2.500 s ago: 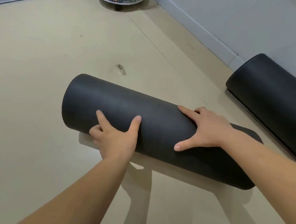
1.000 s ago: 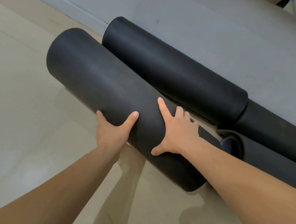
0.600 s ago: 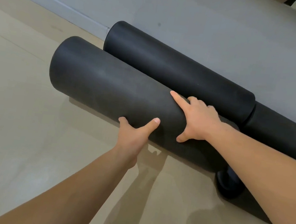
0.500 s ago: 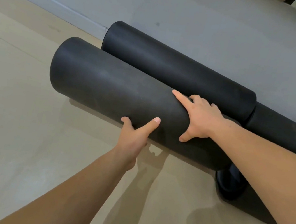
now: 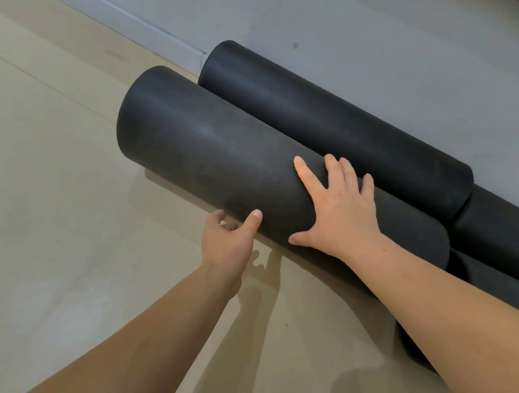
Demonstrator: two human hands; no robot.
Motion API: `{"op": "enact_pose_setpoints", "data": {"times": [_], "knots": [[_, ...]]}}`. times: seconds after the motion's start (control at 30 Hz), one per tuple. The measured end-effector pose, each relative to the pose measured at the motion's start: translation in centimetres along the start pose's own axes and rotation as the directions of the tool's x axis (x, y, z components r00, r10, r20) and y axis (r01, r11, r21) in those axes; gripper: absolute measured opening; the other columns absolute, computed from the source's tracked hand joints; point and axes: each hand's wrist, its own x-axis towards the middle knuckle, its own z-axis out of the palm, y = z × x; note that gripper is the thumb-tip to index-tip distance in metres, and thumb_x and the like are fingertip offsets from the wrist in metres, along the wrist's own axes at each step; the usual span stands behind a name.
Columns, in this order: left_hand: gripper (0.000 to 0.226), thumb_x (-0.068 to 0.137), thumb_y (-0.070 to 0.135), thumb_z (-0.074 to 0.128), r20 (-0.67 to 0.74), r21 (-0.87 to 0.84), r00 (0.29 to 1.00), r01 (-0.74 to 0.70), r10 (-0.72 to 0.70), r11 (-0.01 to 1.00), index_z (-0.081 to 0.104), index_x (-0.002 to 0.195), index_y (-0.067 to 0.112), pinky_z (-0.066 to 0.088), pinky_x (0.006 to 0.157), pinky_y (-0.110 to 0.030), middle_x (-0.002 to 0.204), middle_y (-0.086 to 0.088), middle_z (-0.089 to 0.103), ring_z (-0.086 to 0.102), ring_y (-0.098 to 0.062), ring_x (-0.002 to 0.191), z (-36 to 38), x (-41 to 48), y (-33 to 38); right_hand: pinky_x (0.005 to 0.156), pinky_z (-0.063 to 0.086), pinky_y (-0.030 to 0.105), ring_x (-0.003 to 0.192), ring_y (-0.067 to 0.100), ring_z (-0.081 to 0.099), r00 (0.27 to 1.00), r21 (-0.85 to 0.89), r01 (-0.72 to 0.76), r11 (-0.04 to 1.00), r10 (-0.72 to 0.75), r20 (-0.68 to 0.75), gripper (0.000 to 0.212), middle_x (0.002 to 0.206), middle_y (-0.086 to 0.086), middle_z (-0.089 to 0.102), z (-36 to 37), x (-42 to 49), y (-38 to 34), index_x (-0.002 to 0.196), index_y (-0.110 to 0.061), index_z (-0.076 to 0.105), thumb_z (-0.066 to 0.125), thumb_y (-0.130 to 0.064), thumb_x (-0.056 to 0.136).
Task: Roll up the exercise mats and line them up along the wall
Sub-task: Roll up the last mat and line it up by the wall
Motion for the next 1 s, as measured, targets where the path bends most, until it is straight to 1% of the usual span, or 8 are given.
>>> {"op": "enact_pose_setpoints", "data": {"times": [0.1, 0.23, 0.37, 0.5, 0.7, 0.87, 0.93, 1.0], "knots": [[0.09, 0.095, 0.036, 0.079, 0.048, -0.072, 0.999, 0.019, -0.016, 0.997, 0.023, 0.165, 0.03, 0.057, 0.102, -0.044, 0.14, -0.003, 0.056, 0.063, -0.031, 0.124, 0.0, 0.6, -0.1, 0.124, 0.015, 0.071, 0.161, 0.042, -0.004, 0.998, -0.022, -0.06, 0.998, 0.06, 0.01, 0.156, 0.174, 0.017, -0.011, 0.9, -1.1, 0.3, 0.157, -0.044, -0.031, 0.083, -0.083, 0.058], [0.096, 0.099, 0.03, 0.075, 0.126, -0.106, 0.992, 0.027, -0.014, 0.994, 0.009, 0.168, 0.035, 0.054, 0.107, -0.047, 0.15, 0.004, 0.049, 0.061, -0.028, 0.13, 0.6, 0.9, -0.3, 0.126, 0.014, 0.068, 0.162, 0.041, -0.007, 0.999, -0.083, -0.046, 0.996, 0.044, -0.018, 0.156, 0.174, 0.017, -0.014, 1.9, -2.0, 1.5, 0.155, -0.041, -0.036, 0.081, -0.084, 0.062], [0.101, 0.101, 0.034, 0.072, 0.29, 0.011, 0.955, 0.062, -0.063, 0.998, -0.003, 0.167, 0.042, 0.057, 0.102, -0.049, 0.148, 0.007, 0.043, 0.062, -0.027, 0.125, -0.6, 1.4, 0.1, 0.125, 0.021, 0.067, 0.162, 0.042, 0.001, 0.999, -0.107, -0.04, 0.993, 0.037, -0.031, 0.155, 0.174, 0.018, -0.006, 2.2, -1.3, 2.0, 0.154, -0.04, -0.037, 0.085, -0.075, 0.066], [0.081, 0.103, 0.035, 0.068, 0.313, 0.121, 0.941, 0.095, -0.129, 0.988, 0.021, 0.168, 0.03, 0.06, 0.097, -0.049, 0.16, 0.002, 0.045, 0.063, -0.029, 0.125, -3.2, 2.7, 2.8, 0.124, 0.02, 0.07, 0.161, 0.043, 0.001, 0.998, -0.132, -0.067, 0.989, 0.064, -0.025, 0.156, 0.173, 0.019, -0.006, 2.1, -0.8, 1.9, 0.155, -0.038, -0.036, 0.087, -0.072, 0.066], [0.038, 0.104, 0.023, 0.067, 0.212, 0.211, 0.96, 0.139, -0.184, 0.968, 0.058, 0.14, 0.015, 0.062, 0.088, -0.046, 0.121, -0.006, 0.064, 0.069, -0.028, 0.107, -4.7, 0.5, 3.7, 0.125, 0.003, 0.071, 0.161, 0.04, -0.016, 0.999, -0.141, 0.037, 0.989, -0.042, -0.034, 0.137, 0.171, 0.016, -0.023, 1.2, -2.4, -0.9, 0.157, -0.038, -0.033, 0.068, -0.083, 0.077], [0.041, 0.102, 0.028, 0.07, 0.215, 0.466, 0.973, -0.024, -0.087, 0.884, 0.061, 0.139, 0.013, 0.06, 0.084, -0.041, 0.121, -0.005, 0.068, 0.07, -0.023, 0.104, -8.1, -0.7, 5.3, 0.128, 0.005, 0.064, 0.163, 0.032, -0.004, 0.968, -0.055, 0.229, 0.972, -0.233, -0.09, 0.086, 0.176, 0.01, 0.003, -0.2, -2.7, -6.1, 0.167, -0.037, -0.005, 0.046, -0.063, 0.103], [0.048, 0.102, 0.031, 0.069, 0.211, 0.514, 0.977, -0.105, -0.007, 0.852, 0.058, 0.145, 0.013, 0.06, 0.089, -0.041, 0.124, -0.004, 0.067, 0.07, -0.023, 0.105, -10.1, -1.1, 6.1, 0.128, 0.017, 0.055, 0.159, 0.031, 0.017, 0.96, -0.014, 0.262, 0.965, -0.262, -0.094, 0.07, 0.171, 0.009, 0.023, -0.7, -3.1, -7.9, 0.168, -0.032, 0.013, 0.043, -0.051, 0.107], [0.051, 0.102, 0.032, 0.068, 0.208, 0.56, 0.975, -0.189, 0.084, 0.807, 0.055, 0.149, 0.014, 0.058, 0.097, -0.043, 0.129, -0.005, 0.067, 0.068, -0.025, 0.111, -12.1, -1.5, 6.6, 0.114, 0.038, 0.043, 0.139, 0.026, 0.043, 0.97, 0.046, 0.227, 0.973, -0.222, -0.094, 0.061, 0.151, 0.004, 0.046, -0.8, -4.3, -9.4, 0.164, -0.029, 0.028, 0.041, -0.048, 0.108]]}}
